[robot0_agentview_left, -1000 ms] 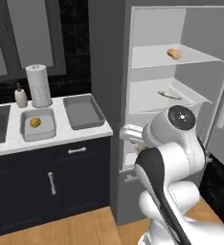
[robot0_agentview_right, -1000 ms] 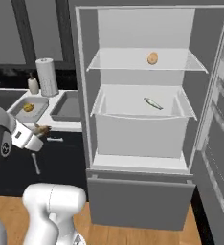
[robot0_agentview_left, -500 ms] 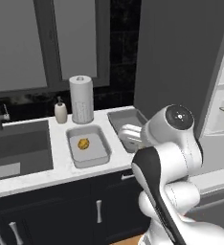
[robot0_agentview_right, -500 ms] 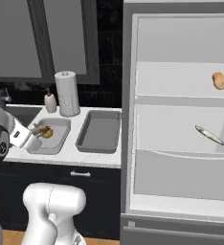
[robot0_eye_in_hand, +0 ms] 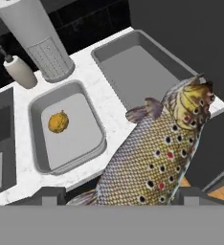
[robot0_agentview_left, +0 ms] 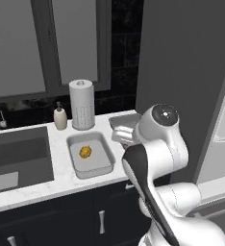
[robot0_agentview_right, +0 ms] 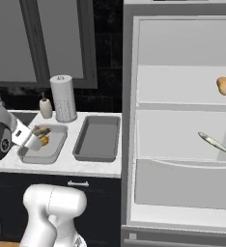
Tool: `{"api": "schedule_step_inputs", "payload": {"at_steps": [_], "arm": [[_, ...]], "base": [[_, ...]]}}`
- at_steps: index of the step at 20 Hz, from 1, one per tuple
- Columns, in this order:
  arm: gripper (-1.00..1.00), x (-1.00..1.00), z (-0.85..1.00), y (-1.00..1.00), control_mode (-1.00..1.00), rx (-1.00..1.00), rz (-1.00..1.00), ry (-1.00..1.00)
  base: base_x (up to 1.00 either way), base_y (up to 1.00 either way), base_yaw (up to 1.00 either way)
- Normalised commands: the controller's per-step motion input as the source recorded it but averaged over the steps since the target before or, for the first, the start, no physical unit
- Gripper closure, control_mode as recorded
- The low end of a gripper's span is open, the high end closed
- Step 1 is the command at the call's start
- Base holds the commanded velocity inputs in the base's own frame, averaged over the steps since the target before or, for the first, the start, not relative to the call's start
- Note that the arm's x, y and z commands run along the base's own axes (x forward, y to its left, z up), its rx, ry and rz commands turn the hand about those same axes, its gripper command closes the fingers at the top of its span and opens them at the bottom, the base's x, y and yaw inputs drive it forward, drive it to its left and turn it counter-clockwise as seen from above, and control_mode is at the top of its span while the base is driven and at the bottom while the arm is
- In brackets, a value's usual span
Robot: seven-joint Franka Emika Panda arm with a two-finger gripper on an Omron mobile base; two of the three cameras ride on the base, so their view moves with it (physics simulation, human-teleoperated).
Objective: Place one squash and one fish in each tupperware on the nearby counter, to pack two identical lunches.
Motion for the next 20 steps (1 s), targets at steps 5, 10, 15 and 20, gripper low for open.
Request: {"api": "schedule_step_inputs", "payload": {"at_steps": [5, 10, 15, 20], "arm": [[1.00, 0.95, -0.79, 0.83, -1.00, -0.07, -0.01, 0.22], [1.00, 1.00, -0.75, 0.23, -1.00, -0.03, 0.00, 0.19], [1.00, 0.99, -0.67, 0.07, -1.00, -0.01, 0.00, 0.03], [1.00, 0.75, -0.61, 0.55, -1.00, -0.05, 0.00, 0.00]], "base": [[0.00, 0.00, 0.00], [0.00, 0.00, 0.00], [0.00, 0.00, 0.00], [0.00, 0.00, 0.00]]}}
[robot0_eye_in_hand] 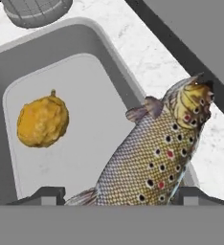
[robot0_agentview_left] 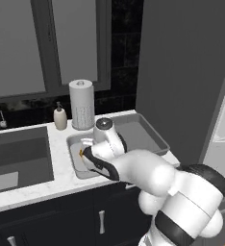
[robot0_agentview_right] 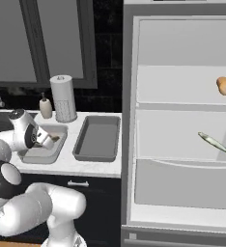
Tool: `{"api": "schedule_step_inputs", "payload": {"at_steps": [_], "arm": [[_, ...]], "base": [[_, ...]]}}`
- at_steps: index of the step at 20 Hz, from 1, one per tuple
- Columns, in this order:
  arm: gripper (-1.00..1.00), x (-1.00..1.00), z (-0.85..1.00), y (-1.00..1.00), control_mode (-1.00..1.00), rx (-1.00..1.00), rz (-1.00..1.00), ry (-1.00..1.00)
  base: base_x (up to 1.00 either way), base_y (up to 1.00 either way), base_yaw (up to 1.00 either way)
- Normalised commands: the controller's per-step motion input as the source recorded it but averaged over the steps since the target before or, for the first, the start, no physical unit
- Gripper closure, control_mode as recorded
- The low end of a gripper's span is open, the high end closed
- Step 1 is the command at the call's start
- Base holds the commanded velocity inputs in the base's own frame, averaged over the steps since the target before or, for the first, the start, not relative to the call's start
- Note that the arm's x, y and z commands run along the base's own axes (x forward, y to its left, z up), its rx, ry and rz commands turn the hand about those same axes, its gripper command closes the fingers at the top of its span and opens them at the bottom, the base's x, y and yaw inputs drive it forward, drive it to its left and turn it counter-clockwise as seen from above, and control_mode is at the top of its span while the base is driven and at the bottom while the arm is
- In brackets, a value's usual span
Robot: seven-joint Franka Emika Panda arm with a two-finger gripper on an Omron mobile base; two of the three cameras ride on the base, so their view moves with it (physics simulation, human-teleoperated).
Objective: Place one squash and one fish in each tupperware on the nearby counter, to pack two identical lunches.
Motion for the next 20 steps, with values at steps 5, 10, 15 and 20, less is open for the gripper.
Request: {"api": "schedule_step_inputs", "payload": {"at_steps": [5, 10, 15, 20], "arm": [[-1.00, 0.69, -0.61, 0.67, -1.00, -0.05, 0.00, 0.00], [-1.00, 0.25, 0.06, 0.03, -1.00, 0.03, -0.03, 0.04], [-1.00, -0.08, 1.00, 0.00, -1.00, 0.11, -0.04, 0.00], [-1.00, -0.07, 1.00, -0.09, -1.00, 0.11, 0.00, 0.00]], "base": [[0.00, 0.00, 0.00], [0.00, 0.00, 0.00], [0.00, 0.00, 0.00], [0.00, 0.00, 0.00]]}}
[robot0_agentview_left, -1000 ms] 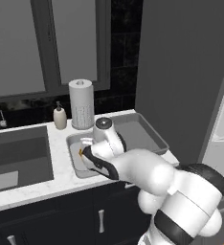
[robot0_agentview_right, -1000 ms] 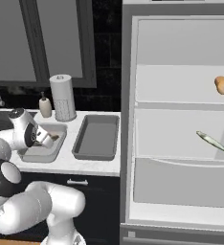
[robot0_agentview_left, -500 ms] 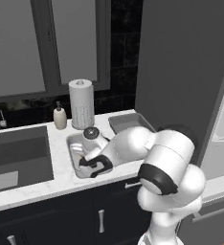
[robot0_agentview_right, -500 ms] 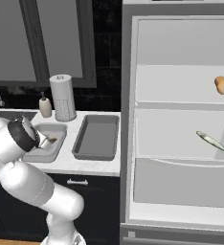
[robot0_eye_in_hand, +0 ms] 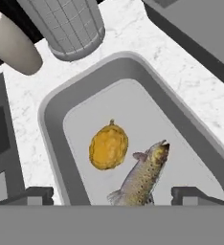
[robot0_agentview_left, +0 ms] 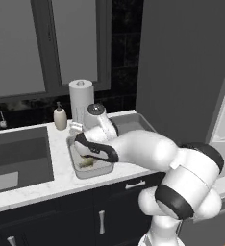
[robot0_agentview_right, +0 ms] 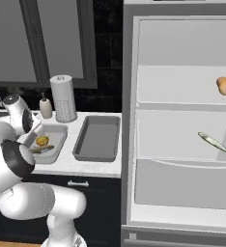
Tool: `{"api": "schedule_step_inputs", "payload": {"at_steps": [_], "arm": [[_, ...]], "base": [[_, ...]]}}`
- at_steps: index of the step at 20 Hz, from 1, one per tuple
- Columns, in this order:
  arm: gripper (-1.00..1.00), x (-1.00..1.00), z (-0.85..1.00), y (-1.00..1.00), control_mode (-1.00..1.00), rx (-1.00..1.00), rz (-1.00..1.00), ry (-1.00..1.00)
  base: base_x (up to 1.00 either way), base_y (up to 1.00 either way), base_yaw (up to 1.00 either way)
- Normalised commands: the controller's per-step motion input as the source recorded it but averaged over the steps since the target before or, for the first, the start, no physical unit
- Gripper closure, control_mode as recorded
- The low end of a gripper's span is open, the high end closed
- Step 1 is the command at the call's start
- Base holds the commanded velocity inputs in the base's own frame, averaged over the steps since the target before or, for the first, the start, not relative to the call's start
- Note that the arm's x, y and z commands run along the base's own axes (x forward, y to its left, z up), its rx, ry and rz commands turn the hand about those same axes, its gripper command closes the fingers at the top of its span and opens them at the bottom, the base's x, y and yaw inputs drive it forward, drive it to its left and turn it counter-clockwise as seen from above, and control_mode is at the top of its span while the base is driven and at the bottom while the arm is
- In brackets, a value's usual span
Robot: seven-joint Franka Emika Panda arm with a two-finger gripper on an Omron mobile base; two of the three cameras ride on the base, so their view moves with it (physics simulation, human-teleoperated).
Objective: Place one squash and one fish in each tupperware on the nearby counter, to pack two identical lunches.
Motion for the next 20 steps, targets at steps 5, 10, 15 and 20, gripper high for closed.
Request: {"api": "schedule_step_inputs", "payload": {"at_steps": [5, 10, 15, 20], "arm": [[-1.00, -0.85, 0.86, -0.58, -1.00, 0.14, 0.06, 0.00], [-1.00, -1.00, 0.50, -0.66, -1.00, 0.07, 0.19, 0.00], [-1.00, -0.99, 0.14, -0.07, -1.00, -0.03, 0.01, 0.03], [-1.00, -0.60, -0.04, 0.00, 1.00, -0.09, -0.04, 0.00]], "base": [[0.00, 0.00, 0.00], [0.00, 0.00, 0.00], [0.00, 0.00, 0.00], [-0.40, 0.00, -0.03]]}}
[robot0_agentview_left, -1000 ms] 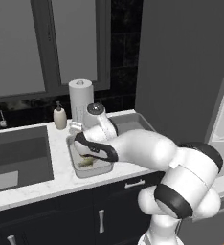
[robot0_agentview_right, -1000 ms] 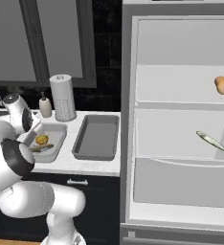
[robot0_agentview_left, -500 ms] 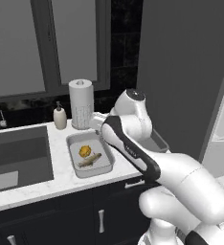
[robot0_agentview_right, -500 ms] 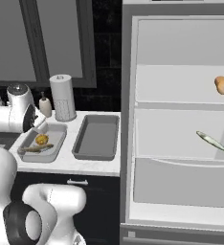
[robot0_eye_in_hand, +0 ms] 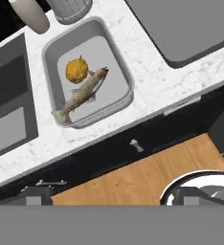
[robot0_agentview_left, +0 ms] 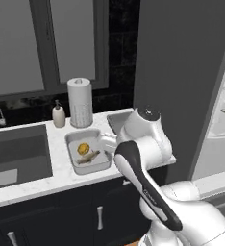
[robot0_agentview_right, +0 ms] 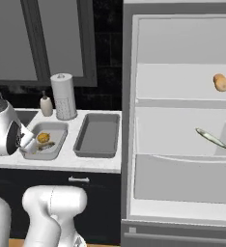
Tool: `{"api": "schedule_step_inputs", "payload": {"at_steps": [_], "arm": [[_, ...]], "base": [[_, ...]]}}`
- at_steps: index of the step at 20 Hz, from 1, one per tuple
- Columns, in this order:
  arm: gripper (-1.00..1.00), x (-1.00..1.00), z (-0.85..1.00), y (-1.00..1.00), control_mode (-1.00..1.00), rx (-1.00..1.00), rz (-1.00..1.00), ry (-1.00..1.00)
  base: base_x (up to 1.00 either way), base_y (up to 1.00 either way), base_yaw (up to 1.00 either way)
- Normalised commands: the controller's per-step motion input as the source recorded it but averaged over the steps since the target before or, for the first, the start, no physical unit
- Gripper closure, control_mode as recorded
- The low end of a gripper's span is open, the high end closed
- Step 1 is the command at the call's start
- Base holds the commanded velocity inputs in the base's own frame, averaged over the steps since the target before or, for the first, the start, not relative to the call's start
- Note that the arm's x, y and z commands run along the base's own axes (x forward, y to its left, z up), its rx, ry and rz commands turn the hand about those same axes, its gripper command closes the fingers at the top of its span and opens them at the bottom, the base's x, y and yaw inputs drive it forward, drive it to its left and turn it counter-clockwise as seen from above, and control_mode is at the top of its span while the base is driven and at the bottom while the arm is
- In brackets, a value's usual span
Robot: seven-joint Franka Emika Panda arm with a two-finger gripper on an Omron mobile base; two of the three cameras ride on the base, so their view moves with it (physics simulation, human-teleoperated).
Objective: Place one squash and one fish in each tupperware on the nearby counter, to pack two identical lunches.
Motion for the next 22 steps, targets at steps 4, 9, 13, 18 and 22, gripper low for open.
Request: {"api": "schedule_step_inputs", "payload": {"at_steps": [4, 9, 13, 18, 22], "arm": [[-1.00, 0.00, 0.00, 0.00, 1.00, 0.00, 0.00, 0.00], [-1.00, 0.00, 0.00, 0.00, 1.00, 0.00, 0.00, 0.00], [-1.00, 0.00, 0.00, 0.00, 1.00, 0.00, 0.00, 0.00], [-1.00, 0.00, 0.00, 0.00, 1.00, 0.00, 0.00, 0.00], [-1.00, 0.00, 0.00, 0.00, 1.00, 0.00, 0.00, 0.00]], "base": [[-1.00, -0.42, -0.10], [-0.73, -0.98, -0.18], [0.01, -1.00, -0.08], [0.39, -0.81, 0.01], [0.43, -0.72, 0.06]]}}
